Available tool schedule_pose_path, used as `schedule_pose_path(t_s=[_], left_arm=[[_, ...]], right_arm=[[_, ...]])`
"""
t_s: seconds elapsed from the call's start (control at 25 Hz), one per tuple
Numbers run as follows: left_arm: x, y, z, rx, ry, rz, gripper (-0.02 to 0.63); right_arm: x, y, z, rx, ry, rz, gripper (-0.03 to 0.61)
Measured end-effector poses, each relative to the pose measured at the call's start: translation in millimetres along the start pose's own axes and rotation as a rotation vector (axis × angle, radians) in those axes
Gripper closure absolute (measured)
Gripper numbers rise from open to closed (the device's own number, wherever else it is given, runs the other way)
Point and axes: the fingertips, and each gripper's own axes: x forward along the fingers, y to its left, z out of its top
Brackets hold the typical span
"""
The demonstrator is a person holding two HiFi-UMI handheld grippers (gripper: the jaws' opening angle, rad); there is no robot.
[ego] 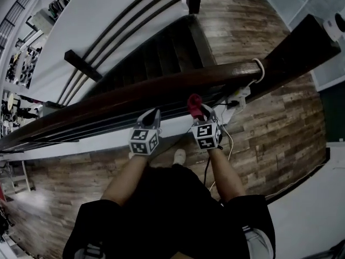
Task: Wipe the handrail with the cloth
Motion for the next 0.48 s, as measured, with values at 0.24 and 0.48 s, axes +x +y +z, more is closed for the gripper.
schedule_pose_path(t_s=[0.24, 0.48], left_arm=[[-53.3, 55.6, -0.5, -0.069, -0.077, 0.178, 0.614], [-129.2, 110.9, -11.3, -0.139, -0.148, 0.384, 0.614]], right_arm=[[14.4, 82.2, 36.8, -0.117, -0.094, 0.217, 0.528], [26.9, 186.8, 66.1, -0.275, -0.174, 0.469, 0.528]])
